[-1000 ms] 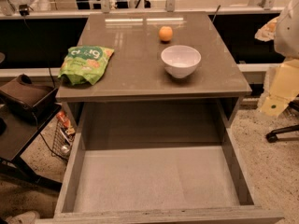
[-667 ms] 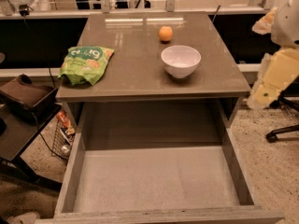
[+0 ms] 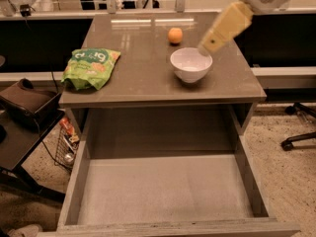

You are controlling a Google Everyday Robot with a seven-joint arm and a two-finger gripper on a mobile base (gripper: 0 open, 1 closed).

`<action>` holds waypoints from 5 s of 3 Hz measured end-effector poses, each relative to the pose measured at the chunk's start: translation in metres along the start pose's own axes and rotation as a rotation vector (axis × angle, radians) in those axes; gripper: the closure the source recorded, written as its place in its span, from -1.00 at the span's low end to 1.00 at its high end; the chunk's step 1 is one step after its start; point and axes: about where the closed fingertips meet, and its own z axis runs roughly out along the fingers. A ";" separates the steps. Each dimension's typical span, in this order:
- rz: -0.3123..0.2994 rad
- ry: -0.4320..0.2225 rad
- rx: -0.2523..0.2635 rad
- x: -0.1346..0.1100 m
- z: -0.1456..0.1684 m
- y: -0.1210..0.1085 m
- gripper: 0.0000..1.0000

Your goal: Place green rice chip bag into top drawer

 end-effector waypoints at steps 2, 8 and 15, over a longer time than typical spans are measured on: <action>0.060 -0.132 0.047 -0.051 0.020 -0.012 -1.00; 0.284 -0.218 -0.139 -0.177 0.270 0.095 -1.00; 0.230 -0.319 -0.144 -0.212 0.345 0.126 1.00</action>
Offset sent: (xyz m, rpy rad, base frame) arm 0.0280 0.0353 0.0114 0.0989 -0.0572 -0.0266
